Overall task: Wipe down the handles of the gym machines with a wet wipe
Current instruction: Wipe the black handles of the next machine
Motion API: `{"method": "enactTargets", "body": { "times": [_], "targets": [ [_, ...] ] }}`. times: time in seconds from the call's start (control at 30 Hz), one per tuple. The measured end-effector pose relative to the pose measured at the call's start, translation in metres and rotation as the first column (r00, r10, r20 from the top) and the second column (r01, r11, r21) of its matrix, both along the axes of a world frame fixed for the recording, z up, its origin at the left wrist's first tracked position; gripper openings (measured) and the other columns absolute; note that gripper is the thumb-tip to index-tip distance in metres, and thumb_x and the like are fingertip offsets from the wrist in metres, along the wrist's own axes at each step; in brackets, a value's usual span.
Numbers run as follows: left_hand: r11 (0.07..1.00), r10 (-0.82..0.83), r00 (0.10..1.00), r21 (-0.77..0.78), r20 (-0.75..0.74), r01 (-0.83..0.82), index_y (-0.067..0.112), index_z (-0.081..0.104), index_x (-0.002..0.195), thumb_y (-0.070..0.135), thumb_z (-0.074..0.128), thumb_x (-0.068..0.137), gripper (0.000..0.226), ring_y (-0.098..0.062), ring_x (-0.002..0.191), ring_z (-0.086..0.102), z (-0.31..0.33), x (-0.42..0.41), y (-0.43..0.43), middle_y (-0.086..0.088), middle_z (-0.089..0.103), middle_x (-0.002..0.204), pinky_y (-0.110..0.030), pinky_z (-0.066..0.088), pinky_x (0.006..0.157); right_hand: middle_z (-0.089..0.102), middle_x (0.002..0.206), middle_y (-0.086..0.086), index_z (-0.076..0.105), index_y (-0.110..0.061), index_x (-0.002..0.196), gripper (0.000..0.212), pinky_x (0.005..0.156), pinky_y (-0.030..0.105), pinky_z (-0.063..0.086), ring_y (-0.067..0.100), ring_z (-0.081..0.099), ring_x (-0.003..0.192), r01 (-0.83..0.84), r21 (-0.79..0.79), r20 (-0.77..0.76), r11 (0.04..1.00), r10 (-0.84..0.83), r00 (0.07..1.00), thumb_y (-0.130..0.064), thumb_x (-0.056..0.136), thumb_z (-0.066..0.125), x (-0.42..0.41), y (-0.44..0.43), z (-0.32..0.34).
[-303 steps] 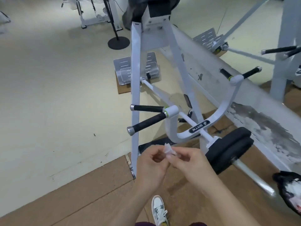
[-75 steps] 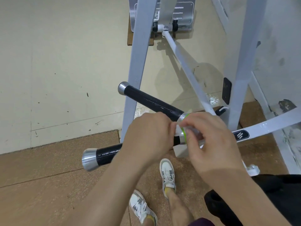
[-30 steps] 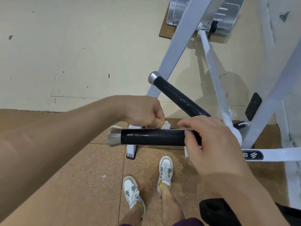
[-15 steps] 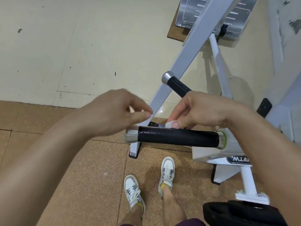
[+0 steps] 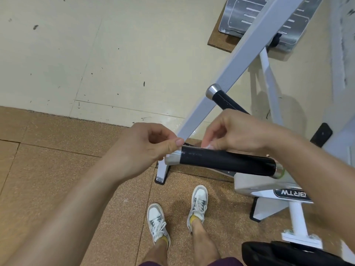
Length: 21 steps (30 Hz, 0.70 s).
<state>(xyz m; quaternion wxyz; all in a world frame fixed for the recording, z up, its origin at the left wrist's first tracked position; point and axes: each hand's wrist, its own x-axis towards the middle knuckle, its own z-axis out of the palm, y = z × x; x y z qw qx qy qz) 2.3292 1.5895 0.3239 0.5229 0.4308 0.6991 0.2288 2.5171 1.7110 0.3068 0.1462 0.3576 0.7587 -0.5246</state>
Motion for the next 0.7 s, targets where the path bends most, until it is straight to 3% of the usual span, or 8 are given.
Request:
{"method": "enactTargets", "body": {
  "times": [0.17,0.23,0.3,0.37,0.43,0.53,0.63,0.7],
  "targets": [
    [0.999,0.046,0.999,-0.006,0.025,-0.046,0.023,0.07,0.089,0.057,0.07,0.066,0.041,-0.025,0.081,0.071,-0.001,-0.001,-0.001,-0.002,0.075,0.082,-0.049,0.054,0.085,0.07,0.063,-0.007,0.077,-0.018,0.079,0.005,0.057,0.016,0.047,0.0,0.061,0.057,0.087,0.032,-0.075,0.996,-0.085,0.994,-0.014,0.077,0.075,-0.04,-0.013,0.005],
    [0.996,0.088,0.993,-0.016,0.08,-0.087,0.027,0.066,0.096,0.049,0.073,0.069,0.036,-0.024,0.083,0.071,-0.002,-0.001,-0.003,0.0,0.076,0.086,-0.046,0.054,0.087,0.067,0.057,-0.004,0.076,-0.011,0.079,0.006,0.053,0.016,0.047,0.002,0.058,0.053,0.224,-0.086,-0.159,0.971,-0.235,0.959,-0.006,0.078,0.074,-0.044,-0.02,0.007],
    [0.995,0.101,0.989,0.003,0.106,-0.101,0.031,0.065,0.102,0.044,0.072,0.07,0.035,-0.019,0.086,0.071,-0.003,-0.001,-0.007,0.003,0.076,0.09,-0.042,0.054,0.088,0.071,0.066,0.005,0.075,-0.01,0.082,0.01,0.062,0.025,0.056,0.009,0.064,0.061,0.439,-0.151,-0.279,0.886,-0.464,0.841,-0.002,0.079,0.071,-0.04,-0.032,0.012],
    [0.993,0.104,0.991,0.055,0.089,-0.109,0.032,0.067,0.103,0.038,0.071,0.075,0.028,-0.015,0.089,0.07,-0.004,0.0,-0.013,0.005,0.075,0.093,-0.039,0.054,0.088,0.074,0.073,0.003,0.074,-0.013,0.082,0.017,0.07,0.027,0.058,0.012,0.068,0.068,0.698,-0.206,-0.414,0.686,-0.707,0.573,0.002,0.081,0.067,-0.032,-0.057,0.021],
    [0.986,0.102,0.995,0.127,0.022,-0.104,0.032,0.07,0.097,0.03,0.07,0.082,0.016,-0.013,0.09,0.069,-0.004,0.002,-0.018,0.009,0.074,0.092,-0.04,0.055,0.084,0.072,0.071,0.001,0.071,-0.016,0.077,0.025,0.067,0.022,0.057,0.012,0.069,0.066,0.863,-0.307,-0.444,0.402,-0.862,0.244,0.009,0.08,0.065,-0.027,-0.094,0.032],
    [0.965,0.174,0.984,0.192,0.031,-0.177,0.032,0.073,0.092,0.024,0.068,0.085,0.012,-0.012,0.087,0.069,-0.008,0.009,-0.028,0.011,0.075,0.088,-0.037,0.056,0.078,0.071,0.066,0.008,0.067,-0.01,0.07,0.028,0.061,0.022,0.057,0.017,0.068,0.062,0.809,-0.578,-0.117,-0.105,-0.971,-0.21,0.017,0.076,0.062,-0.033,-0.159,0.03],
    [0.945,0.242,0.965,0.203,0.1,-0.258,0.033,0.074,0.09,0.022,0.067,0.085,0.014,-0.011,0.087,0.069,-0.007,0.016,-0.035,0.009,0.075,0.088,-0.029,0.053,0.077,0.066,0.07,0.015,0.059,0.0,0.074,0.021,0.071,0.029,0.06,0.023,0.064,0.067,0.455,-0.685,0.397,-0.568,-0.816,-0.421,0.019,0.08,0.053,-0.053,-0.191,0.003],
    [0.943,0.249,0.962,0.198,0.117,-0.268,0.036,0.073,0.09,0.022,0.067,0.086,0.015,-0.006,0.088,0.068,-0.008,0.019,-0.038,0.014,0.074,0.09,-0.024,0.051,0.078,0.067,0.075,0.015,0.059,0.001,0.078,0.016,0.074,0.028,0.059,0.021,0.063,0.074,0.275,-0.677,0.528,-0.682,-0.711,-0.464,0.015,0.083,0.053,-0.06,-0.194,-0.011]
  ]
}}
